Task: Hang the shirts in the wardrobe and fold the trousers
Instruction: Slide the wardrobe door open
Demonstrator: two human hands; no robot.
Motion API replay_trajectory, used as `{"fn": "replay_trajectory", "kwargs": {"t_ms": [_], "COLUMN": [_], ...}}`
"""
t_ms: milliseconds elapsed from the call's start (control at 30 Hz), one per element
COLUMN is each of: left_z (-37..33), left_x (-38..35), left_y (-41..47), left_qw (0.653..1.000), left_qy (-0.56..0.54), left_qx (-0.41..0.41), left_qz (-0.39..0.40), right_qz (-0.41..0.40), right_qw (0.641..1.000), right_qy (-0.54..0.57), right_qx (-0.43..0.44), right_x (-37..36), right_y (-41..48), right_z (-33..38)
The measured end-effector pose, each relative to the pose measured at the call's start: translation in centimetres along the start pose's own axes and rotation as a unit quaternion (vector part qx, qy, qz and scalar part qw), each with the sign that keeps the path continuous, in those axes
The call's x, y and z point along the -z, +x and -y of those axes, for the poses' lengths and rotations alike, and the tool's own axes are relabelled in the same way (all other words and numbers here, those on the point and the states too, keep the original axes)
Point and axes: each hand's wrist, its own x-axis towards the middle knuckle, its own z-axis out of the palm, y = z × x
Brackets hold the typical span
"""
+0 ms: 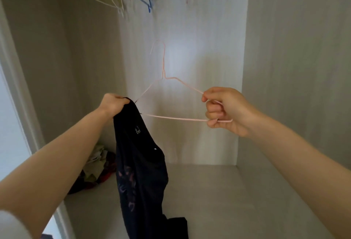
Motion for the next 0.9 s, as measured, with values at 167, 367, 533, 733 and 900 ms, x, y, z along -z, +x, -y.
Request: {"fn": "replay_trajectory", "kwargs": {"t_ms": [167,367,533,733,900], "left_z": [2.3,4.0,2.3,-0.3,-3.0], "left_x": [0.9,1.3,-0.2,-1.9,-1.9], "left_y": [1.3,2.3,0.5,-1.0,-1.9], "left_qw": [0.999,0.996,0.999,0.996,0.983], "left_qy": [0.005,0.041,0.028,-0.06,-0.136], "left_qx": [0.027,0.062,0.031,0.003,-0.043], "left_qz": [-0.029,-0.057,0.0,0.059,0.115], "right_qz": [0.022,0.052,0.053,0.049,0.075], "right_qw": [1.0,0.998,0.997,0.998,0.997], "right_qy": [-0.016,-0.036,-0.055,-0.03,0.013], "right_qx": [-0.006,-0.002,-0.012,-0.019,-0.004], "right_x": [1.2,1.7,0.7,-0.2,-0.4], "right_y": [-0.7,-1.2,-0.3,1.3,2.4], "right_z": [0.3,0.3,-1.4,-3.5,-5.1]}}
